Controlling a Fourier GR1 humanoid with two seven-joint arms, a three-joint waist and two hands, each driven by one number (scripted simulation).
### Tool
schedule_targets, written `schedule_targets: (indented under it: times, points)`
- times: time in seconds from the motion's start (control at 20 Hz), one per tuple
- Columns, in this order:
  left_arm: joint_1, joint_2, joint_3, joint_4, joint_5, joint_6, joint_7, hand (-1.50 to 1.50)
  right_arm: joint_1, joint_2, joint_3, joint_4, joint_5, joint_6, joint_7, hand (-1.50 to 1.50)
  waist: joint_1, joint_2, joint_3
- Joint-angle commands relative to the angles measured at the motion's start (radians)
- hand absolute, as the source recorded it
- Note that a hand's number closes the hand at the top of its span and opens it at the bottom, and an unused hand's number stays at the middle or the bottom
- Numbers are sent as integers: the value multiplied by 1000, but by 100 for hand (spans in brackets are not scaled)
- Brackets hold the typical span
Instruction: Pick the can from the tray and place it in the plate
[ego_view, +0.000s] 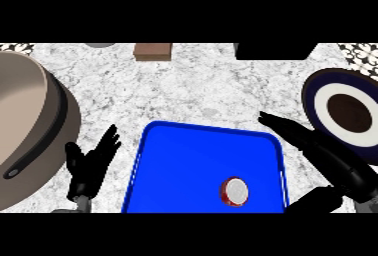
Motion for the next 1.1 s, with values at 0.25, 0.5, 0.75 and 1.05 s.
schedule_targets:
  times: [0.25, 0.5, 0.75, 1.05]
  points:
    - [11, -17, 6, -10, -27, -5, 2, 0, -5, 151, 116, -74, 177, 75, 242, -150, 2, 1, 0]
    - [-21, -22, 18, 11, -29, -23, 21, 0, 136, 179, 171, -47, 275, 54, 123, -150, -2, 2, 0]
    - [-60, -29, 58, 42, -32, -23, 15, 0, 90, 283, 201, 71, 378, 34, 79, -150, 0, 2, 0]
    - [48, -56, 6, -74, -67, -5, 57, 0, 168, 239, 170, -16, 457, 66, 110, -150, 0, 1, 0]
